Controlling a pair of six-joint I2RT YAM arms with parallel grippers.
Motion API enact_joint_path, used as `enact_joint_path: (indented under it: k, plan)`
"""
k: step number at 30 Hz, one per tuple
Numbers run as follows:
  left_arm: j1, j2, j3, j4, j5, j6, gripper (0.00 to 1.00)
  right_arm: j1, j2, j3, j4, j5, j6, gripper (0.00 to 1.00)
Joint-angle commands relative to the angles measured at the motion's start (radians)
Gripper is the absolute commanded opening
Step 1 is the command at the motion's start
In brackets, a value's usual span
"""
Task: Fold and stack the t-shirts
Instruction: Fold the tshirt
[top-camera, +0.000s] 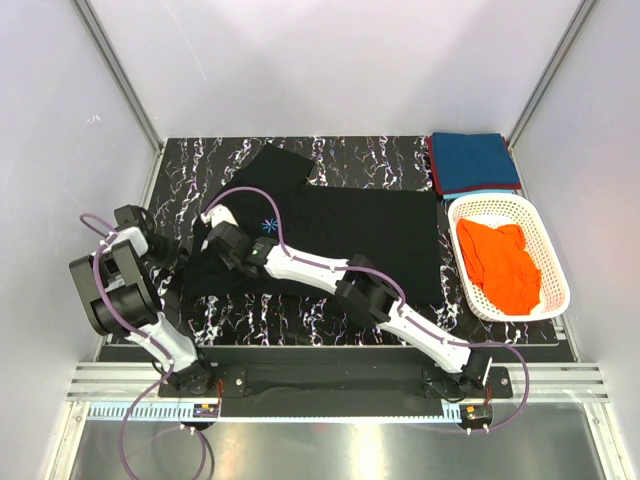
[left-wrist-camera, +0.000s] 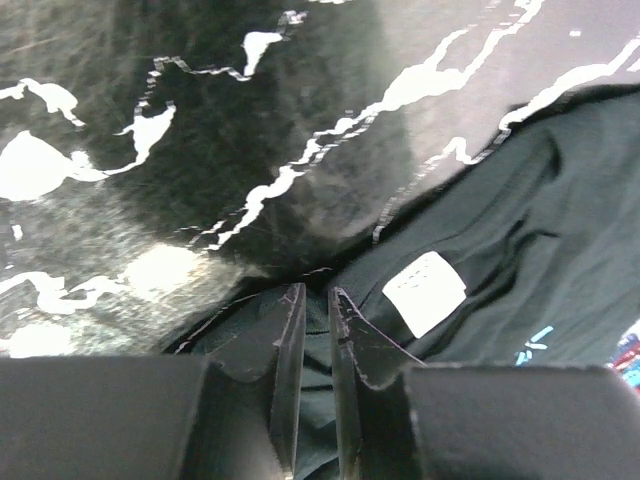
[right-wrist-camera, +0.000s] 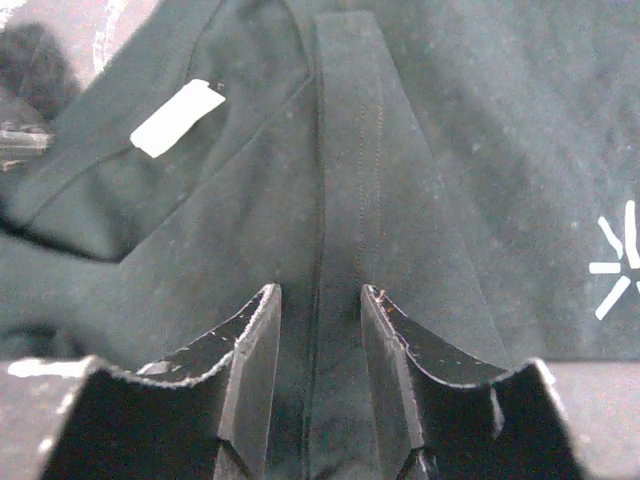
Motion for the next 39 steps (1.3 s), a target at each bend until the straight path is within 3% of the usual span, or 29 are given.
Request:
enact_joint_path:
  k: [1,4,11,12,14,29,39]
  plan:
    - [0.007,0.012,0.023,-0.019,-0.047,0.020,0.18,0.013,0.024,0.049,0.006,0.080,-0.042,0.43]
    - [0.007,0.016,0.032,-0.039,-0.070,0.026,0.17,0.018,0.029,0.055,0.006,0.102,-0.062,0.41]
    - [0.008,0.012,0.045,-0.057,-0.105,0.029,0.17,0.019,0.015,0.056,0.004,0.126,-0.068,0.16]
    - [0.010,0.012,0.045,-0.056,-0.105,0.026,0.17,0.019,0.009,0.056,0.004,0.131,-0.072,0.07]
    - [0.008,0.019,0.043,-0.059,-0.107,0.023,0.17,0.019,0.003,0.058,0.006,0.136,-0.074,0.00]
    - [0.008,0.028,0.035,-0.059,-0.116,0.021,0.17,0.011,-0.048,0.139,0.012,0.257,-0.145,0.00]
    - [0.008,0.028,0.029,-0.065,-0.136,0.024,0.17,-0.031,-0.121,0.078,0.027,0.284,-0.140,0.00]
